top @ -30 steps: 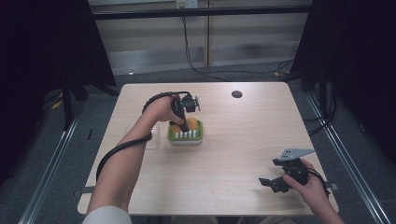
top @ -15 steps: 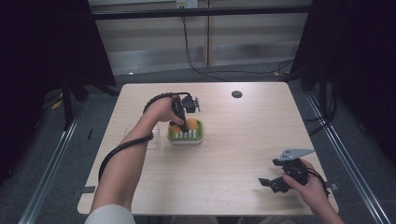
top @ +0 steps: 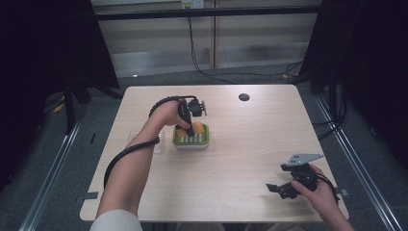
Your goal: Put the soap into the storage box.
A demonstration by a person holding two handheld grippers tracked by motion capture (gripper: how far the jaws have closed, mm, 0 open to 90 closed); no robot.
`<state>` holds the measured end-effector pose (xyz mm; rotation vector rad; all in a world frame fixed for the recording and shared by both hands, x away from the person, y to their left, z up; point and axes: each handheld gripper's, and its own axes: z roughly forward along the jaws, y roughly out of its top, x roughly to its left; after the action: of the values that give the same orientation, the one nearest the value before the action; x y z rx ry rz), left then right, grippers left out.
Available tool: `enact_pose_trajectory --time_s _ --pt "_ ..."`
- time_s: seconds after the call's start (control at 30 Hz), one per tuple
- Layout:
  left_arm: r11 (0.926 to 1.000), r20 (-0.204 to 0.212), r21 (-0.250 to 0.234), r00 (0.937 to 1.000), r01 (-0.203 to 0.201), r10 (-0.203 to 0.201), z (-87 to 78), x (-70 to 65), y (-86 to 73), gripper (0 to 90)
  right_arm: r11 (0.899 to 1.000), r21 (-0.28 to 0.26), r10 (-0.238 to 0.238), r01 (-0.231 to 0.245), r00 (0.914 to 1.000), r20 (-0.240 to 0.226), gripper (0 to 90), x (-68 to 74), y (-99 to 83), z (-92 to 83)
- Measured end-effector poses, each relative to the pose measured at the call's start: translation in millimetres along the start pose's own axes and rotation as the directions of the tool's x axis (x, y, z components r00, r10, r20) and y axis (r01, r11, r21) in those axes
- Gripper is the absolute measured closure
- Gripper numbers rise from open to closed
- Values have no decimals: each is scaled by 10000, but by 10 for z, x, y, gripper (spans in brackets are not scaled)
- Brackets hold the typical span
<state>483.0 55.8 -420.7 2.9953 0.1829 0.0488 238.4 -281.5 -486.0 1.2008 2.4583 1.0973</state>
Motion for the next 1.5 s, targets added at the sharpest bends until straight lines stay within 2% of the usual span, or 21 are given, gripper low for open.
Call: enact_pose_trajectory --time_s 0.03,0.1,0.27,0.3,0.4,0.5,0.53,0.57,0.67,0.7,0.8,1.03,1.07,1.1,1.13,1.2,1.23,1.27,1.3,1.47,1.5 --pt "9999 347 137 9994 -33 28 -7 21 4 499 10000 0 0 0 10000 0 23 0 0 0" --pt "9999 203 96 9998 -65 63 5 22 2 498 10000 13 -21 21 10000 56 23 -1 1 -3" --pt "9999 298 129 9995 -73 69 22 34 4 498 10000 -8 -20 20 10000 29 23 -5 0 -7" --pt "9998 138 138 9998 -120 119 30 28 5 498 10000 -8 -20 20 10000 29 23 -5 0 -7" --pt "10000 99 69 9999 -14 13 49 16 9 498 10000 -39 11 -11 10000 30 23 -6 2 -12" --pt "9999 428 157 9991 -38 31 56 28 20 498 10000 -18 -7 7 10000 21 23 -6 -1 -6" --pt "9999 259 145 9997 -42 38 66 20 20 498 10000 -15 -9 9 10000 28 23 -5 -1 -3" --pt "9998 404 210 9992 -51 42 73 28 22 498 10000 -34 -19 20 10000 29 23 -5 1 1" --pt "9999 421 151 9991 10 -17 89 33 16 498 10000 -32 -1 1 10000 -39 23 -4 0 2" --pt "9999 248 154 9997 -24 20 95 26 17 498 10000 -32 -1 1 10000 -39 23 -4 0 2" --pt "9999 374 153 9993 -30 24 104 23 21 498 10000 -36 8 -8 10000 -46 23 -5 -1 4" --pt "9998 331 162 9994 -91 86 110 37 18 497 10000 -9 -5 5 10000 17 23 -7 0 10" --pt "10000 -123 -42 9999 -10 10 131 16 11 497 10000 -9 4 -4 10000 11 23 -9 -1 10" --pt "10000 -159 -85 9999 8 -10 138 15 7 497 10000 37 26 -26 10000 7 23 -10 -4 10" --pt "9999 338 135 9994 -93 88 121 48 12 497 10000 37 26 -26 10000 7 23 -10 -4 10" --pt "9999 167 87 9998 -75 73 133 46 5 497 10000 49 29 -29 10000 21 23 -11 -5 10" --pt "10000 315 98 9995 11 -14 133 50 1 497 10000 49 29 -29 10000 21 23 -11 -5 10" --pt "10000 167 89 9999 -2 1 135 47 -1 497 10000 40 15 -15 10000 6 23 -13 -4 10" --pt "10000 323 78 9995 3 -6 132 53 -4 497 10000 40 15 -15 10000 6 23 -13 -4 10" --pt "10000 316 68 9995 -53 51 129 54 -6 496 9999 89 61 -61 10000 9 23 -3 -4 17" --pt "9999 349 84 9994 65 -68 134 48 -8 496 10000 79 45 -45 10000 13 23 -2 -3 18"
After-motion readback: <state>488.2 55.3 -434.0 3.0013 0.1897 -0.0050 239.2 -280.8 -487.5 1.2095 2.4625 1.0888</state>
